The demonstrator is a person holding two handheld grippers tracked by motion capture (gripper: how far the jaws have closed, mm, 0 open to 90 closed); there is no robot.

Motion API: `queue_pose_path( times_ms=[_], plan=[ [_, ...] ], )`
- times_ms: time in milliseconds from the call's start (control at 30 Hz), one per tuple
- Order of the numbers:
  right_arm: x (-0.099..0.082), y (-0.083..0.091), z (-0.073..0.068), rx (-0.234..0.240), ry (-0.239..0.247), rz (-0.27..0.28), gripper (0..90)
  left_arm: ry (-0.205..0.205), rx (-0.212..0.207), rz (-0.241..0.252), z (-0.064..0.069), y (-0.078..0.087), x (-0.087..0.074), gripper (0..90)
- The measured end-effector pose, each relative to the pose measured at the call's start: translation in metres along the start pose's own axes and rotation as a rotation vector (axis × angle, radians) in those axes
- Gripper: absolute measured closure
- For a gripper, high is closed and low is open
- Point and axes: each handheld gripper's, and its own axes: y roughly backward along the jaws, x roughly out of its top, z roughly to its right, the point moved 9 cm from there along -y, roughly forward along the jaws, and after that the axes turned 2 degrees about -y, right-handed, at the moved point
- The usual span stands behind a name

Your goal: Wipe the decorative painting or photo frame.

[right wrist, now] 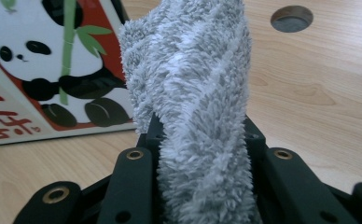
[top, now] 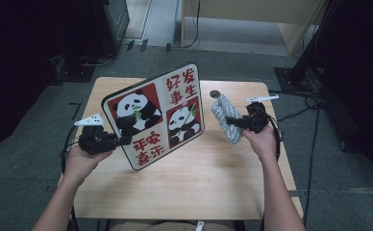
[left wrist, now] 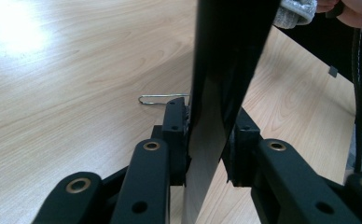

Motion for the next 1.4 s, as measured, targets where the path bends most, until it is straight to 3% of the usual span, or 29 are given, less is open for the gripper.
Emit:
queue_pose_path(
  times_ms=[133,233,600,1200,1400],
  plan=[
    [0.004,0.004,-0.005,-0.003,0.011,0.009,66.9,-0.002,-0.006,0.001,0.001,0.0,0.0,77.6],
    [0.007,0.009,-0.011,0.03,0.025,0.019,66.6,-0.006,-0.016,0.0,0.003,0.0,-0.001,78.5],
    [0.023,0.018,-0.035,0.019,0.092,0.045,65.7,-0.04,-0.046,-0.009,0.011,-0.001,-0.003,79.6],
    [0.057,0.032,-0.08,0.031,0.208,0.102,64.9,-0.042,-0.059,-0.019,0.018,0.003,-0.007,79.6],
    [0.072,0.034,-0.089,0.021,0.251,0.117,64.8,-0.035,-0.073,-0.018,0.018,0.004,-0.009,79.2]
  ],
)
